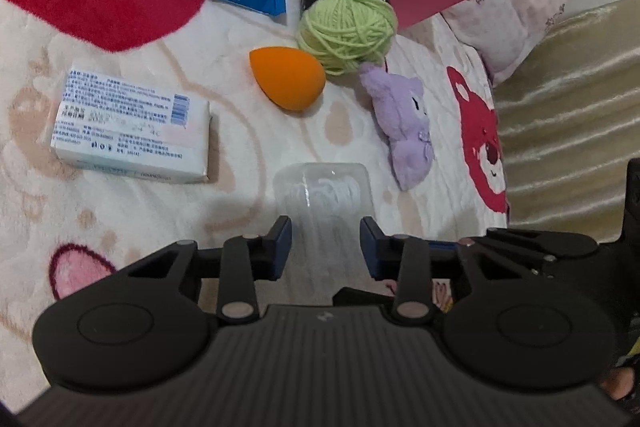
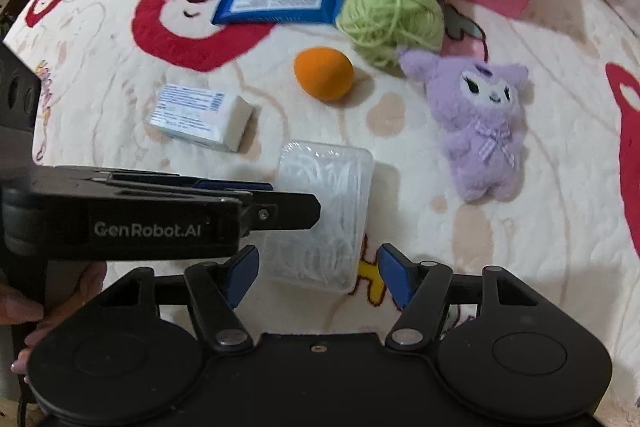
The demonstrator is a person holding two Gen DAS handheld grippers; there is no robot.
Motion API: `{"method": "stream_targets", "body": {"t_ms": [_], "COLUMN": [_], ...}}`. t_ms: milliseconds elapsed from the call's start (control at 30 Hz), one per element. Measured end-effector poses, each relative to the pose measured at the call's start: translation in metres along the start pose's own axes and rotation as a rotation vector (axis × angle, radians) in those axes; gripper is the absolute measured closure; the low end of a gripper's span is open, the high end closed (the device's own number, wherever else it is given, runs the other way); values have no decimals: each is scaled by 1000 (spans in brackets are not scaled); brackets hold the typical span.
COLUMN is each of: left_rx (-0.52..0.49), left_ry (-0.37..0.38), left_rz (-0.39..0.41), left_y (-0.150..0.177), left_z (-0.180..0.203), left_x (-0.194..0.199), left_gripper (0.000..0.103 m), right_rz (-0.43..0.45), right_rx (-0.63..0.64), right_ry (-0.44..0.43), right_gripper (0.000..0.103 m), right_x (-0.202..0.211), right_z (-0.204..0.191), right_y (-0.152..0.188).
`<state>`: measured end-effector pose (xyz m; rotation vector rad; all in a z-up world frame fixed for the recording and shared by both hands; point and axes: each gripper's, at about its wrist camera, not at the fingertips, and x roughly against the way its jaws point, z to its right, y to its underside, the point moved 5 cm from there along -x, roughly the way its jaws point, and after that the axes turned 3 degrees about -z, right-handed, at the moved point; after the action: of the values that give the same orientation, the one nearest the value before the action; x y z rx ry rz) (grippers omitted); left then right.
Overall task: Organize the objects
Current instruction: 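Close the left gripper on the clear plastic floss-pick case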
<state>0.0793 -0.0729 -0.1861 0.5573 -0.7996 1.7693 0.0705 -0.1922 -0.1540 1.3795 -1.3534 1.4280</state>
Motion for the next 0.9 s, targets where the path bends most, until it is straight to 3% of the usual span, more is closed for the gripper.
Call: {"method": "stream_targets", "body": {"t_ms": [133,367,467,533,800,900], "left_rx": [-20,26,30,31,40,66], "left_ry": [-39,-15,-14,-17,-16,2], "left_rz": [4,15,17,17,-12,-38], "left_y": [0,-3,-4,-4,0,2], "left_z": [-2,-11,-13,-13,-14,-15], "left_x": [-3,-4,-4,-5,-7,-9], "left_gripper": [69,68,68,68,65,66], "right_rz": [-26,-76,-84,-88,-88,-85], "right_rx": [-28,-104,-79,-67,-70,-49], "right_ry": [1,-38,-42,-53,-56,-10], "right_gripper": [32,32,33,40,38,37], "right_x": [-6,-17,-20,-20,-22,-27], "right_z": [4,11,6,3,1,-4], "right_y": [1,-5,-5,-6,-9,-8]}}
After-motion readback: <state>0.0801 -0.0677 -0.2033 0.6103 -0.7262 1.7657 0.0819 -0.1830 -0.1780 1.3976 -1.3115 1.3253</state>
